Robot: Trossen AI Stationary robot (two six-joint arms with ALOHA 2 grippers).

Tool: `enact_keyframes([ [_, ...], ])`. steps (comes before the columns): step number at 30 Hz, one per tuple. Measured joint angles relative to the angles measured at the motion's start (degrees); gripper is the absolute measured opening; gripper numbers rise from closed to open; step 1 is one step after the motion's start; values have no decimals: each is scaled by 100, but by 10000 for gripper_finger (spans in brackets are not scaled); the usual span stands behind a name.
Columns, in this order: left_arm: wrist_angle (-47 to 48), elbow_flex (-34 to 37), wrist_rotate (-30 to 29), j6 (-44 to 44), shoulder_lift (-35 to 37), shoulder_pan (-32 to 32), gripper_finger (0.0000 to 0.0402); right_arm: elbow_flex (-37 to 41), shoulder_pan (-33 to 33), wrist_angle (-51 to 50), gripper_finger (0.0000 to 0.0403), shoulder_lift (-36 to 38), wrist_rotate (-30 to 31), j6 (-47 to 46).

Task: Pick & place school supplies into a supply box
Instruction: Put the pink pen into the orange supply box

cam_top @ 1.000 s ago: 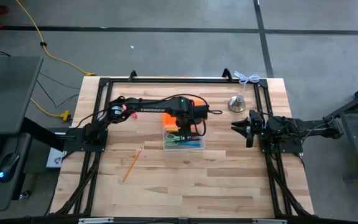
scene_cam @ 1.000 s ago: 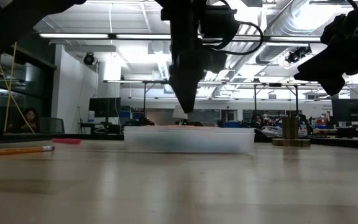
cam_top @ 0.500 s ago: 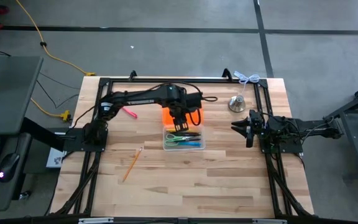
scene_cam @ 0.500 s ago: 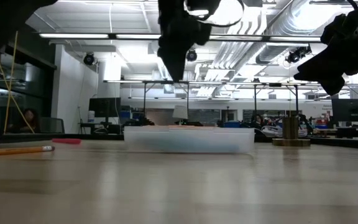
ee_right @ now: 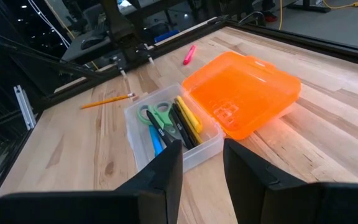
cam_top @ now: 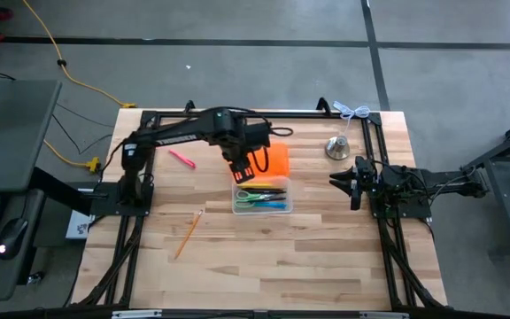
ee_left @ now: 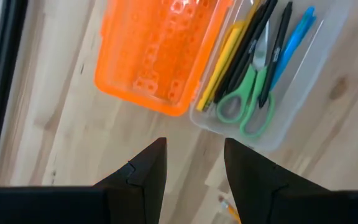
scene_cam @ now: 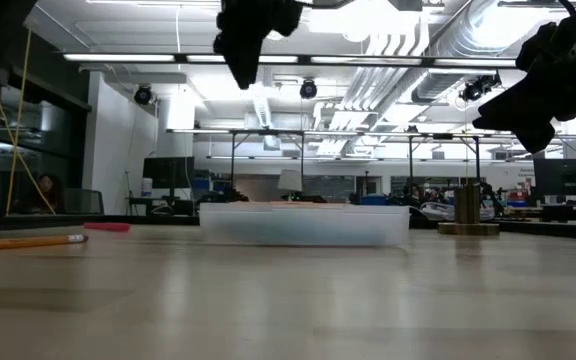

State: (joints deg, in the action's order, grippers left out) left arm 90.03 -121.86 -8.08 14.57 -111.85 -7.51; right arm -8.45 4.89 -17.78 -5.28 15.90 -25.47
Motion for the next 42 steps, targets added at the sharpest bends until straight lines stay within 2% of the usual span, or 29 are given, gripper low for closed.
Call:
enact_keyframes([
  [12, 1, 0, -46, 720, 659, 0, 189, 0, 0, 2, 94, 0, 0, 0],
  [22, 0, 4, 4, 1460, 669, 0, 189, 1, 1, 2, 94, 0, 0, 0],
  [29, -3, 5, -21, 1572, 668, -4, 189, 0, 0, 0, 94, 0, 0, 0],
  [38, -3, 513, -14, 1627, 664, -47, 189, 0, 2, 2, 94, 0, 0, 0],
  [42, 5, 760, 175, 1837, 664, -136, 189, 0, 2, 2, 94, 0, 0, 0],
])
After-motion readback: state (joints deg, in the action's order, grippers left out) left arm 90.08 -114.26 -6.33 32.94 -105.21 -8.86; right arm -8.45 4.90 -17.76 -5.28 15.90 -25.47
